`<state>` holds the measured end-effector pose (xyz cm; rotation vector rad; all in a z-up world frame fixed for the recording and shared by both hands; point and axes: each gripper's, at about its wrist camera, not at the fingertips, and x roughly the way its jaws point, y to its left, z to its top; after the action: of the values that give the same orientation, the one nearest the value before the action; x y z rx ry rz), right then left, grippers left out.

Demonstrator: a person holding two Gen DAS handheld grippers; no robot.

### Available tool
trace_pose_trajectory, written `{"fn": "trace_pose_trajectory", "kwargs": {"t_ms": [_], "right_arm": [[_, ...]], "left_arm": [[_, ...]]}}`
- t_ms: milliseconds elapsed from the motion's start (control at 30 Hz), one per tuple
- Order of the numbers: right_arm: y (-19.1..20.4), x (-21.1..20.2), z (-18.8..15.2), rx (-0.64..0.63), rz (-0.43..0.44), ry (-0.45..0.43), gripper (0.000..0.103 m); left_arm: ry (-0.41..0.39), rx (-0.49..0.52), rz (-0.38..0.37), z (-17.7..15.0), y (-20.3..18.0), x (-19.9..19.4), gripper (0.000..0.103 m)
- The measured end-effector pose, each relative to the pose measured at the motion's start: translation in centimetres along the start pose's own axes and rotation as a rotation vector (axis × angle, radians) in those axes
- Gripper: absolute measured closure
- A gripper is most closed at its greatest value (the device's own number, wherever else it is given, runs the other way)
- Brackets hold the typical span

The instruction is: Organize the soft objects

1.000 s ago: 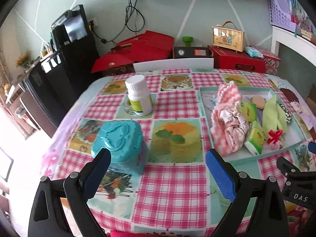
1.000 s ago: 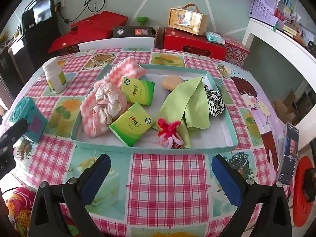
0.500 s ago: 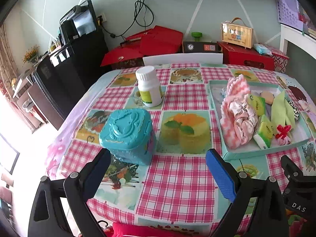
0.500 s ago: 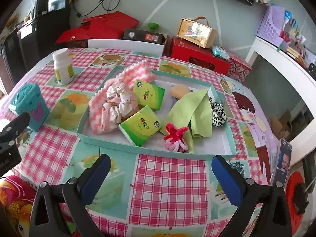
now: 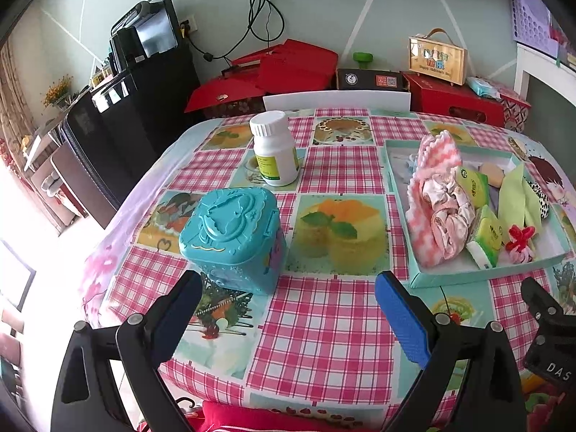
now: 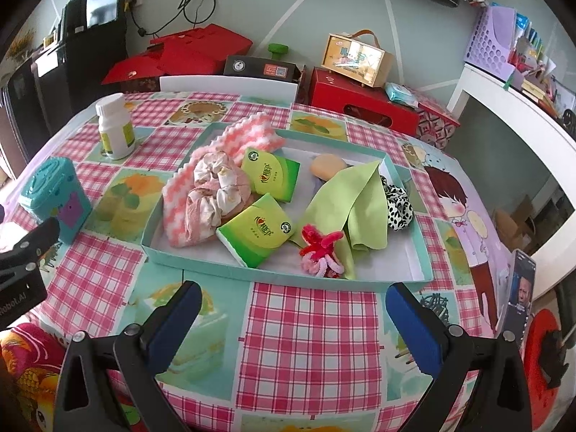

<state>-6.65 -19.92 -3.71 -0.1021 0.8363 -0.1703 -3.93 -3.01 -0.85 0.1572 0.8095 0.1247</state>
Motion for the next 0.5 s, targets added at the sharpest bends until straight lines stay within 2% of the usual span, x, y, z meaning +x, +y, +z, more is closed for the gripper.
{"fn": "trace_pose_trajectory", "kwargs": {"t_ms": [500], "right_arm": [[-1.4, 0.2, -0.1, 0.073, 0.029, 0.0, 0.0]], "left_arm": [[-0.014, 0.034, 0.032, -0.1, -0.5, -0.3, 0.006]]}}
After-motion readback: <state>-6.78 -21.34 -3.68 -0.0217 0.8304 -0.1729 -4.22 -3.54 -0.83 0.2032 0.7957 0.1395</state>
